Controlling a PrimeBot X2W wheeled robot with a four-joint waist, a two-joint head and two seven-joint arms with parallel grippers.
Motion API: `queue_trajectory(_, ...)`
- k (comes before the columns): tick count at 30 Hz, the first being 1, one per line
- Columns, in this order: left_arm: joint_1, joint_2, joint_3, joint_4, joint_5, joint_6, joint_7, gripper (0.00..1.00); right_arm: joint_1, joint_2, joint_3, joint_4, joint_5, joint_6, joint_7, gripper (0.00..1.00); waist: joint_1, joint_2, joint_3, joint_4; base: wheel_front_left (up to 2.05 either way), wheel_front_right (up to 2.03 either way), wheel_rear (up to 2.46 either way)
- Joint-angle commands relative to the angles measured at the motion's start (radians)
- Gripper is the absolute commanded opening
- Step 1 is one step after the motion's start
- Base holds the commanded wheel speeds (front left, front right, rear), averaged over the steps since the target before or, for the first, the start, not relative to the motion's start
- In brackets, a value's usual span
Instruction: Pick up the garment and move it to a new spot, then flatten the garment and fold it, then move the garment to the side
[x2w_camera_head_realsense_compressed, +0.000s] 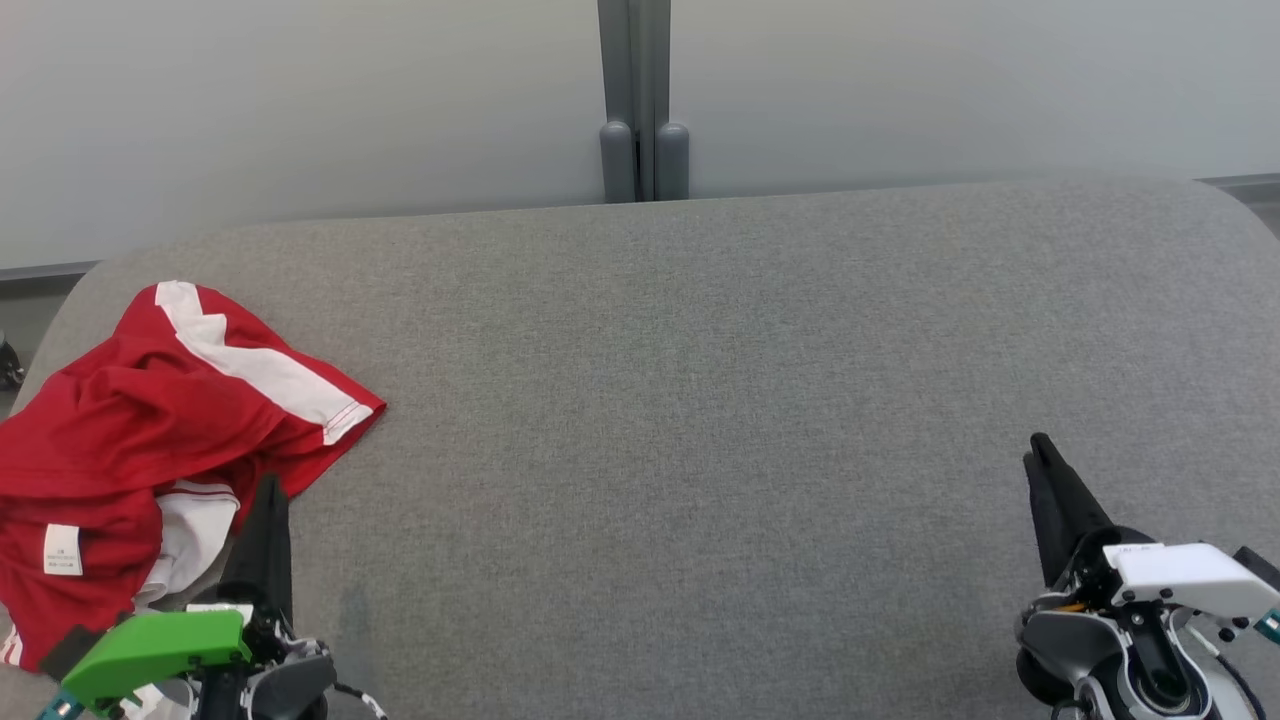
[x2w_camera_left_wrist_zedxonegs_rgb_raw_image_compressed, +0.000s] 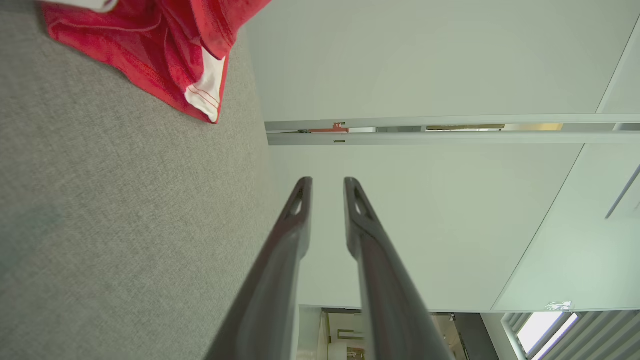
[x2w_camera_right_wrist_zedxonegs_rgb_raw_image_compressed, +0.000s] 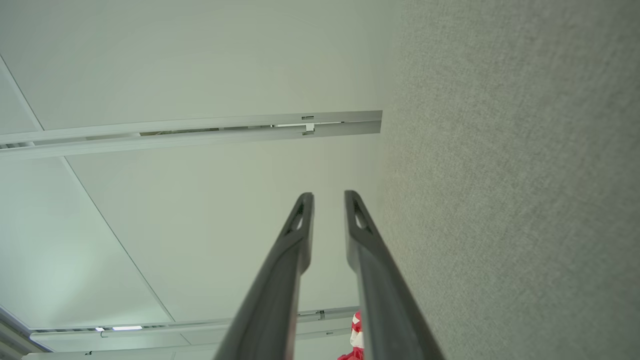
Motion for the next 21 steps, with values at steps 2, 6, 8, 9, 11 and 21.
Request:
queue_trajectory(2,0.015,-0.004,-0.002,0.014,0.0,0.0,-0.001,1.0,0.015,0.005,0.001,0.015,0.0,0.0,-0.002,1.0,0.0,0.0,0.0,0.0,0.0,0.0,0.0)
queue_trajectory(6,0.018,-0.004,-0.008,0.003,0.007,0.0,-0.022,1.0,0.017,0.004,0.01,0.002,-0.006,0.0,-0.023,1.0,0.0,0.0,0.0,-0.001,0.0,0.0,0.0)
queue_trajectory(8,0.02,-0.004,-0.011,-0.003,0.011,0.0,-0.032,1.0,0.019,0.004,0.012,-0.003,-0.014,0.0,-0.033,1.0,0.0,0.0,0.0,-0.001,0.0,0.0,0.0)
queue_trajectory(9,0.021,-0.003,-0.012,-0.006,0.014,0.0,-0.038,1.0,0.019,0.004,0.013,-0.005,-0.019,0.0,-0.039,1.0,0.0,0.0,0.0,-0.001,0.0,0.0,0.0)
queue_trajectory(11,0.023,-0.003,-0.013,-0.01,0.021,0.0,-0.048,1.0,0.019,0.003,0.012,-0.009,-0.03,0.0,-0.048,1.0,0.0,0.0,0.0,-0.001,0.0,0.0,0.0)
queue_trajectory(21,0.022,-0.002,0.018,-0.022,0.115,-0.001,-0.093,1.0,0.004,0.002,-0.008,-0.019,-0.2,0.0,-0.094,1.0,0.0,0.0,0.001,0.0,0.0,0.0,0.0)
